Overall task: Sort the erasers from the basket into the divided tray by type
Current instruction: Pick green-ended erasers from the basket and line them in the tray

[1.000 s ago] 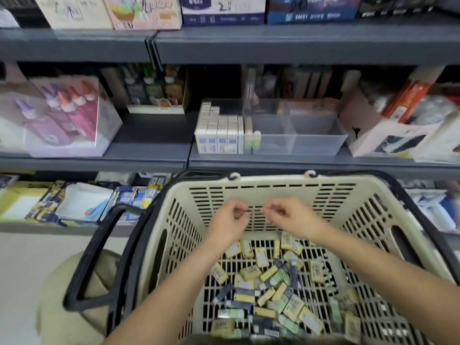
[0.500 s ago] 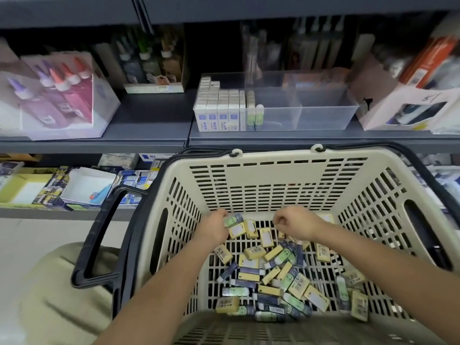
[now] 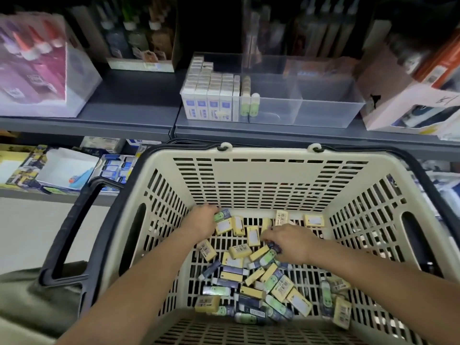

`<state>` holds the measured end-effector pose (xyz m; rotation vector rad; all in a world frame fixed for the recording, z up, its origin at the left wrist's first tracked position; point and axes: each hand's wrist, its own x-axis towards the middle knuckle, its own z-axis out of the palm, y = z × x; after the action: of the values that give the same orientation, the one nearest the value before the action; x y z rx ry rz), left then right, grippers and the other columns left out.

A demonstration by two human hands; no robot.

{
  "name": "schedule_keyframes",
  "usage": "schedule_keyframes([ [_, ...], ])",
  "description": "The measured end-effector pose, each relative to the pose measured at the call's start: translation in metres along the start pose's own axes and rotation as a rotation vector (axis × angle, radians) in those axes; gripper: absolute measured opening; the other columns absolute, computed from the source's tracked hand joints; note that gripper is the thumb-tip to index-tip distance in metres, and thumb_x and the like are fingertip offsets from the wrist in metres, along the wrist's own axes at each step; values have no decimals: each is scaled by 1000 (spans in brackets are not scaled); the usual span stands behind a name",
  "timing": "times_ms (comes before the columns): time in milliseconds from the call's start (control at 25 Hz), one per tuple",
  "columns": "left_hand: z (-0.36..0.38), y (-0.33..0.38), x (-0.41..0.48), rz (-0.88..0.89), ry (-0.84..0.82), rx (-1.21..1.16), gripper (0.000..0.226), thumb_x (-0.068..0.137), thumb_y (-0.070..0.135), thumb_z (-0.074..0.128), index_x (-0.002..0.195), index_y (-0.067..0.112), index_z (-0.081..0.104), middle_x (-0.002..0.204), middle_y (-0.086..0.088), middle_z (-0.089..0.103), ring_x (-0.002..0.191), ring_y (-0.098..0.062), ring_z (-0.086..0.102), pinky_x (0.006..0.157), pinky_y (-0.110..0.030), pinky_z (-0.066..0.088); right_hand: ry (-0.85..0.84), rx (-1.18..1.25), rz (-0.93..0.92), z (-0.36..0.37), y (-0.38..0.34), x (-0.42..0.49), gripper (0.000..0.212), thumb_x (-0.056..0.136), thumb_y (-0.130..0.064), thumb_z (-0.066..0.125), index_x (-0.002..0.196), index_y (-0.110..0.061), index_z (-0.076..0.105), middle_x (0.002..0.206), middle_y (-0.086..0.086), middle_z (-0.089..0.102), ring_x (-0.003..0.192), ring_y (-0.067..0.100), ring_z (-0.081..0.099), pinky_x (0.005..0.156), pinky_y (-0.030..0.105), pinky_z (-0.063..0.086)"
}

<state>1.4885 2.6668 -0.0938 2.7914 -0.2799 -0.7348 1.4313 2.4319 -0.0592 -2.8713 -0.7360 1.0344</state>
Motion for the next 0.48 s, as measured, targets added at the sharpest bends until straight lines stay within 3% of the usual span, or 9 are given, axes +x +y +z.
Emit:
schedule_keyframes([
  [120,0,-2,-3,17,0,34,40,92,12,48,130,22,52,119,-7,57,109,-26,52,90,-39,48,-36,-18,20,9,-4,0,67,82,-24,62,140,-27,28,125,4,48,112,24,49,76,33,48],
  [280,-3,2,-4,1,-36,86,35,89,10,48,122,22,55,114,-7,58,104,-24,54,85,-39,50,-26,-42,70,18,-9,-3,66,79,-22,68,135,-16,32,124,7,43,106,26,53,79,39,52],
  [480,-7,3,-3,-11,-72,60,35,85,9,52,118,21,59,105,-5,62,97,-23,59,83,-39,53,-32,-102,68,18,-12,-4,71,80,-23,68,138,-20,29,123,9,45,99,28,58,63,31,46],
])
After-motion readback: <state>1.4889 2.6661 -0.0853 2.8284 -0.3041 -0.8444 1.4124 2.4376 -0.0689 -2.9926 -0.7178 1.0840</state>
